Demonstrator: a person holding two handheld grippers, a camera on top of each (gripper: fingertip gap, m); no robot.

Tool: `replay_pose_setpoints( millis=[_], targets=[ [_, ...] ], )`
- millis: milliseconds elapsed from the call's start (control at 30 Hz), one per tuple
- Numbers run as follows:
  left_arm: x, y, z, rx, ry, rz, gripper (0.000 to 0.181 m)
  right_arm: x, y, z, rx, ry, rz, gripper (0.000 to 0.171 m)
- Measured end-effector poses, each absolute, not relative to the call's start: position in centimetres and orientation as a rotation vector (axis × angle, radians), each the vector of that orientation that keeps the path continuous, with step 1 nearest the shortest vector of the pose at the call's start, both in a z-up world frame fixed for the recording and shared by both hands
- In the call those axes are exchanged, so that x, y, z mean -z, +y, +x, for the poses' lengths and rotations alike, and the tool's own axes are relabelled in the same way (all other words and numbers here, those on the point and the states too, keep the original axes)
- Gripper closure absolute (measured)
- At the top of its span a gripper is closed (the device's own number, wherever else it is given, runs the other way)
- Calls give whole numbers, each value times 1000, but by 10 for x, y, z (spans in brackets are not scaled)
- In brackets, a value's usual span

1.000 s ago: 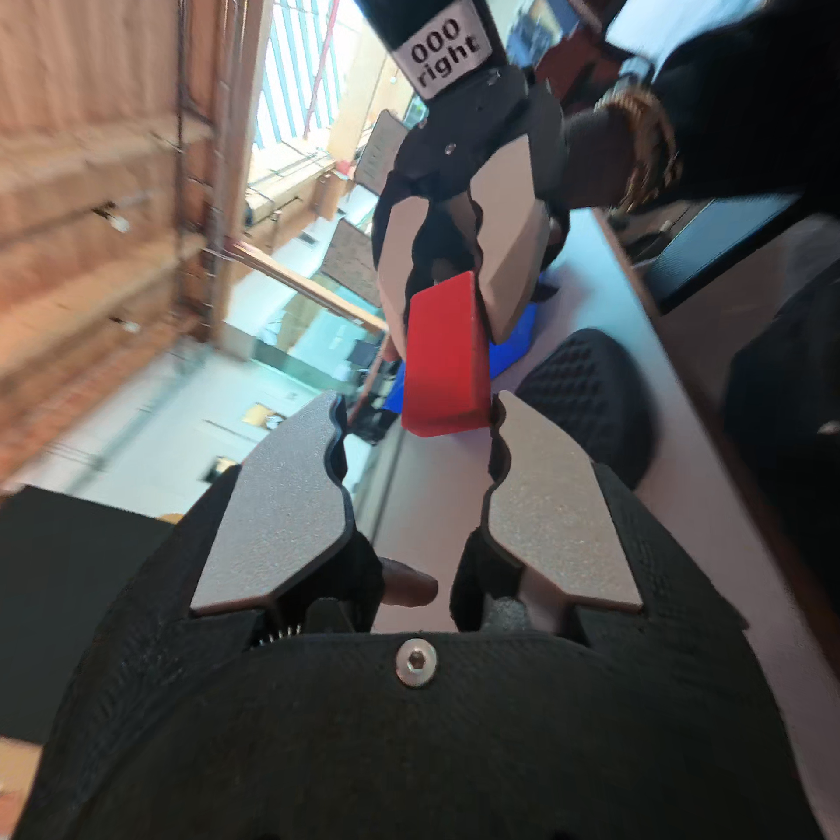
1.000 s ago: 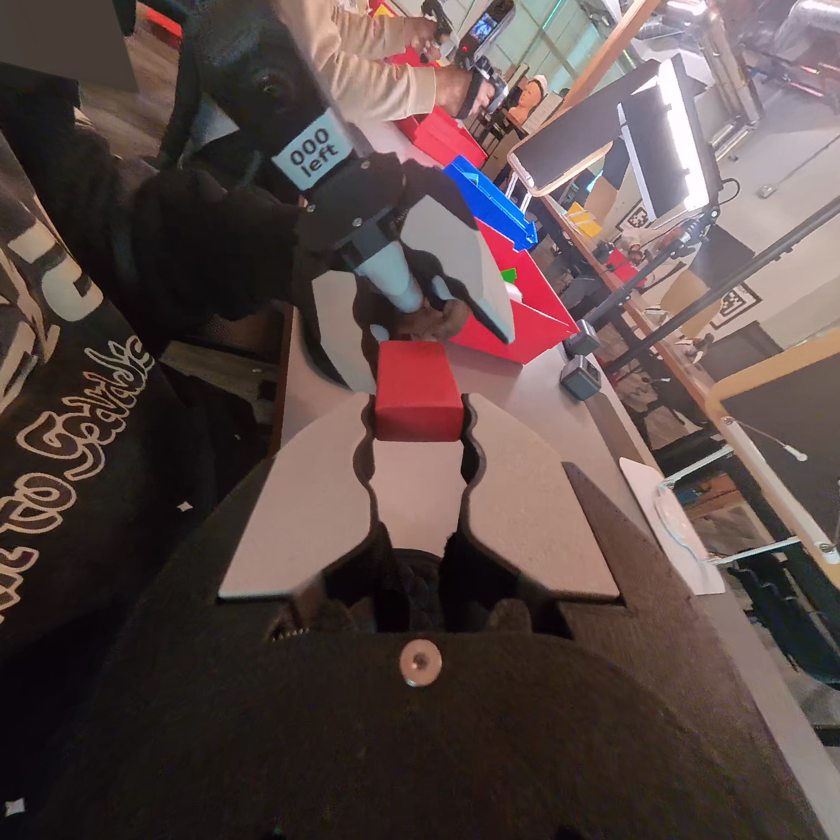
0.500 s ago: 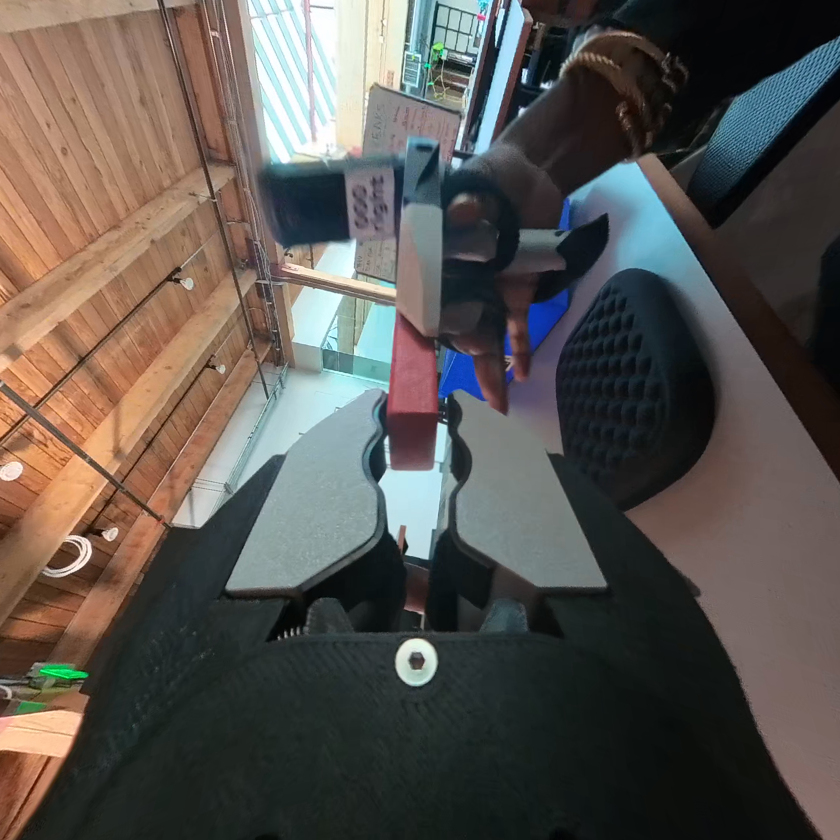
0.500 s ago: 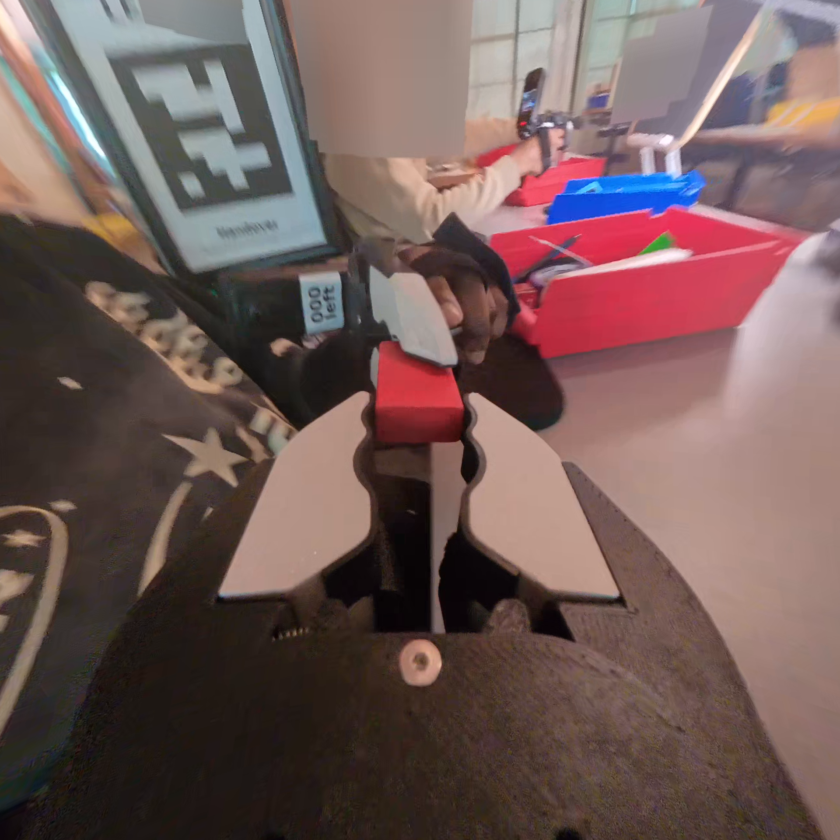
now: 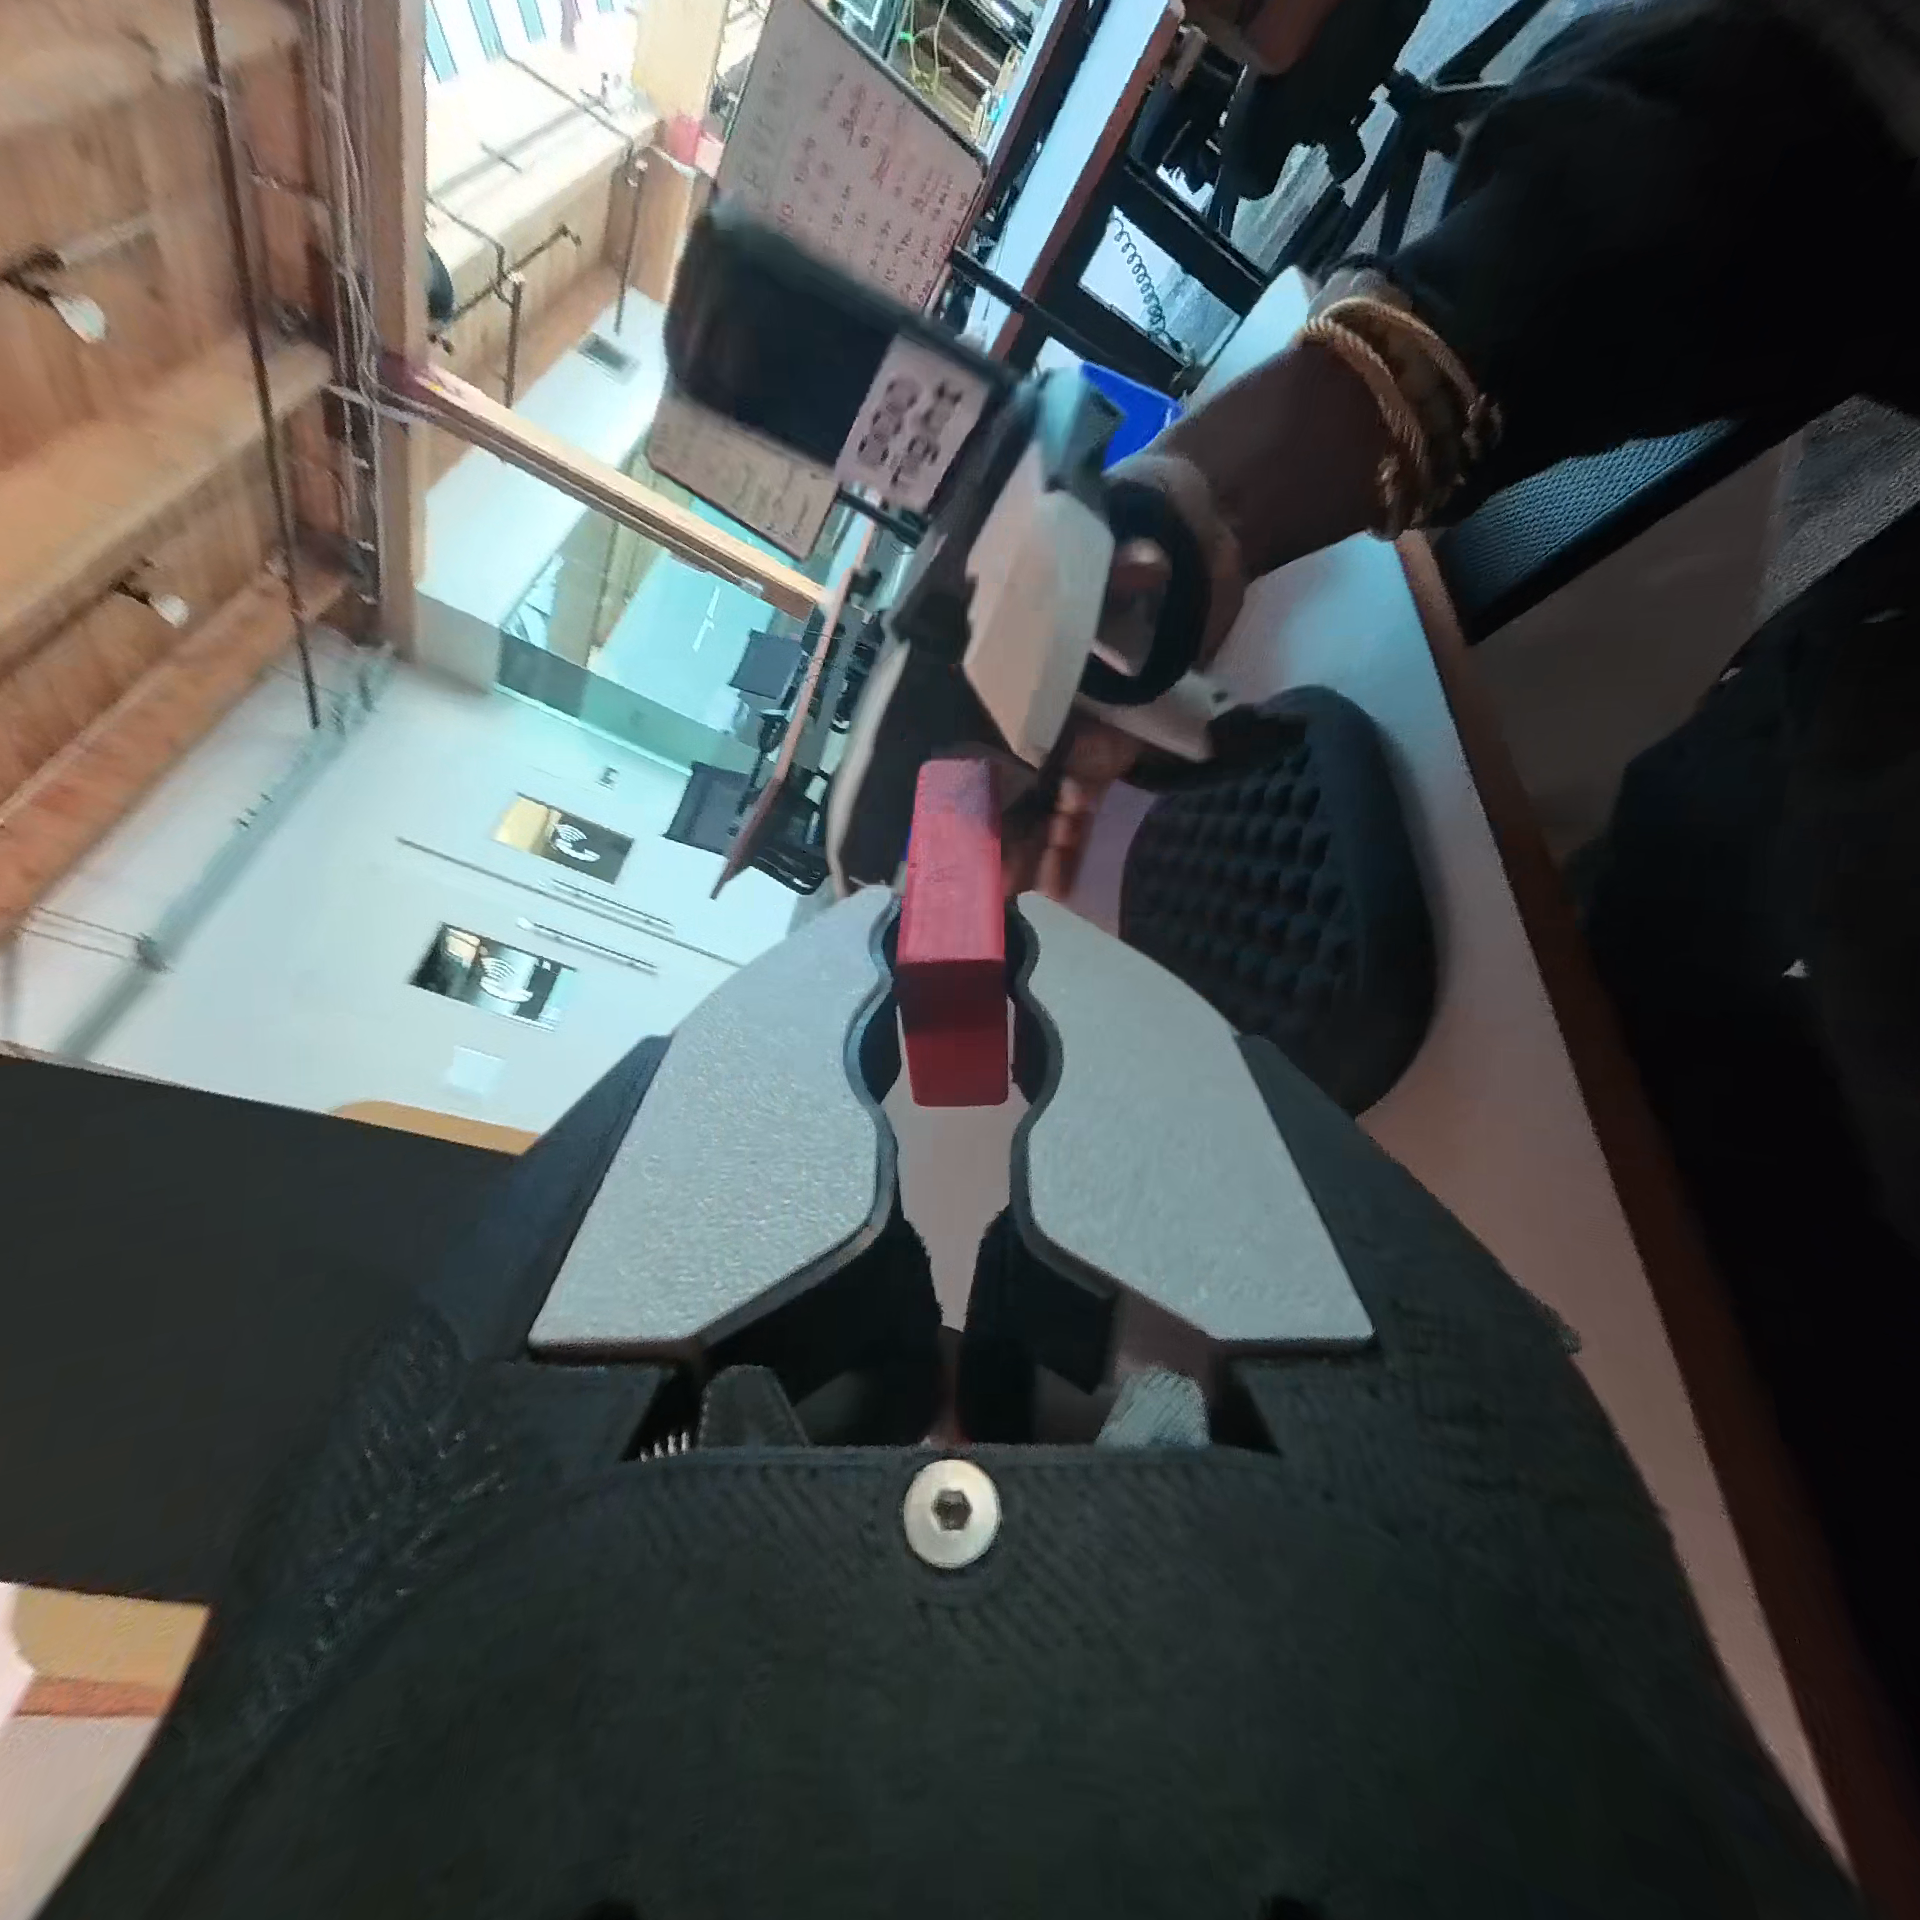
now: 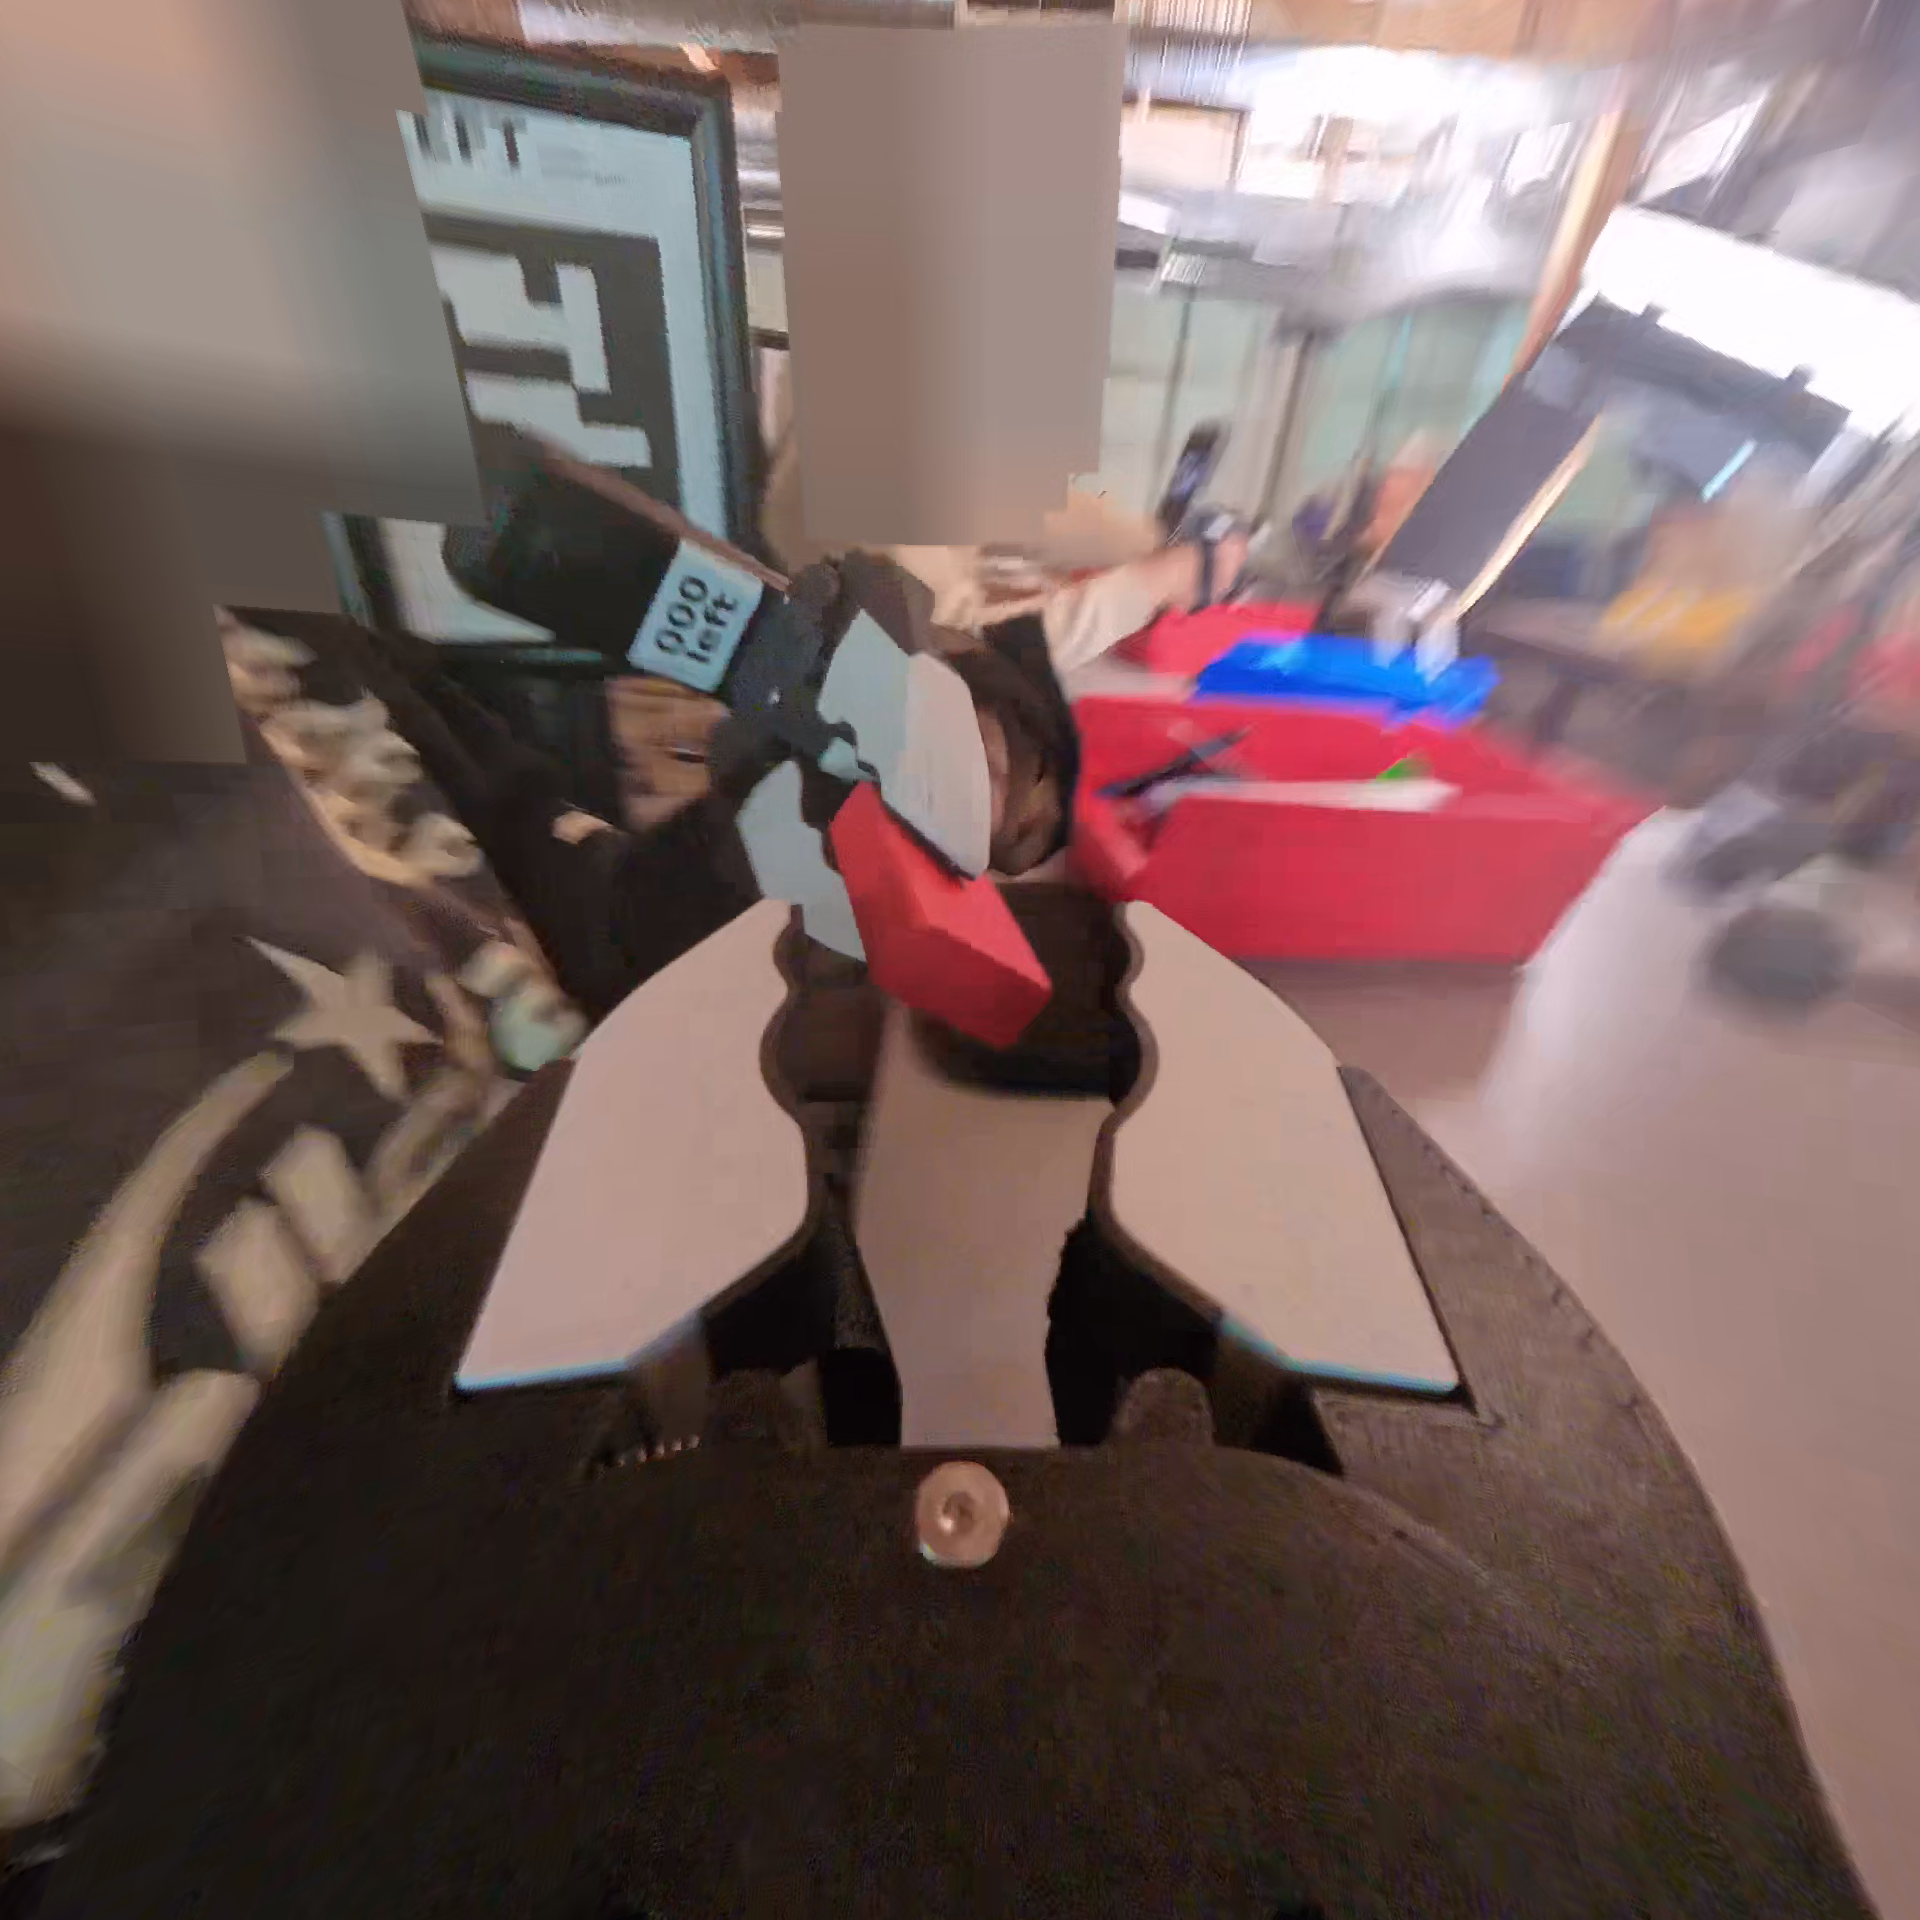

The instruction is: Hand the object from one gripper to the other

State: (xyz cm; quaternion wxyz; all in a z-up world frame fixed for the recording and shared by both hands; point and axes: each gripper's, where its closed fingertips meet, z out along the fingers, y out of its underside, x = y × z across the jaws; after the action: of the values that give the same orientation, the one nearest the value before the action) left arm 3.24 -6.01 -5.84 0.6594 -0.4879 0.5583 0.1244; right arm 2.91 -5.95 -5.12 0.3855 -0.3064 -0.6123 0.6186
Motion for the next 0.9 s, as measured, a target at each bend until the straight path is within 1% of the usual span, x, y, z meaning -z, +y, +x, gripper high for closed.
replay_pose_setpoints(
  millis=[67, 133, 267, 300, 400, 433, 500, 700, 733, 900],
  targets=[
    [59, -61, 33, -227, 1254, -1134, 165, 44, -55, 34, -1344, -1508, -561, 117],
    [59, -63, 34, -186, 1253, -1147, 165, 50, -54, 36, -1200, -1549, -492, 118],
    [61, -65, 39, -151, 1262, -1153, 165, 56, -66, 36, -1123, -1571, -365, 122],
    [61, -66, 40, -143, 1266, -1151, 165, 58, -68, 35, -1112, -1575, -348, 126],
    [63, -67, 44, -122, 1272, -1148, 165, 65, -70, 30, -1058, -1603, -347, 145],
    [63, -67, 44, -121, 1276, -1147, 165, 65, -70, 30, -1054, -1609, -339, 146],
    [64, -69, 45, -95, 1288, -1150, 165, 66, -72, 32, -1070, -1627, -337, 152],
    [64, -69, 48, -118, 1289, -1116, 160, 68, -73, 37, -1186, -1689, -421, 154],
    [64, -68, 46, -152, 1292, -1108, 157, 68, -72, 37, -1224, -1694, -460, 154],
    [63, -65, 36, -366, 1333, -1014, 132, 68, -65, 37, -1496, -1751, -812, 154]
  ],
)
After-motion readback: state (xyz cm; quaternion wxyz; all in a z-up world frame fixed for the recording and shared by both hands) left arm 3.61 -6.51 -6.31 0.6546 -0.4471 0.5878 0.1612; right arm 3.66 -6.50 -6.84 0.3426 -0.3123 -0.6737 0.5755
